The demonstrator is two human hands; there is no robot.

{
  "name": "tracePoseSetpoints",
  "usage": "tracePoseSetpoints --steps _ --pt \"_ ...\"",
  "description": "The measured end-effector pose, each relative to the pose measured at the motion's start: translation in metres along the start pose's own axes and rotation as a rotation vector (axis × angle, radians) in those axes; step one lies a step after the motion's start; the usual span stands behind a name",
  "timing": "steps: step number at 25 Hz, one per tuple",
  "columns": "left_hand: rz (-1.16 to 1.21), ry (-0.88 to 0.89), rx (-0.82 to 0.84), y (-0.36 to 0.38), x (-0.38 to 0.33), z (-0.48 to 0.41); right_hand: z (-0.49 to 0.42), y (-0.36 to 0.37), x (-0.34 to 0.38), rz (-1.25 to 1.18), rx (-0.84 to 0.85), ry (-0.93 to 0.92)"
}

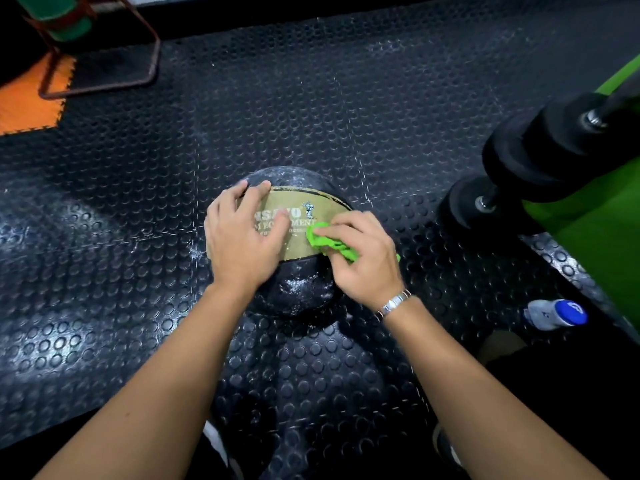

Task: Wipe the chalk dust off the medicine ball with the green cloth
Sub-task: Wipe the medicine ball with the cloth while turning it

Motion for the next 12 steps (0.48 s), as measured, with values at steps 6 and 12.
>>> tracePoseSetpoints --steps 6,12 --pt "0.028 -0.020 0.005 0.001 -0.002 0.004 0.000 -0.001 -0.015 -0.047 -0.085 0.178" --pt "0.017 -0.021 0.010 0.003 -0.003 0.003 -0.002 -0.012 -0.024 -0.021 -0.138 0.241"
Point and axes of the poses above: each hand's wrist, its own z-axis away from the middle knuckle, its own y-axis out of the palm, x = y × z, the point moved 7 cm from there along -z, towards the middle knuckle, and after that the axes turned 6 degrees about x, right-handed, at the moved point
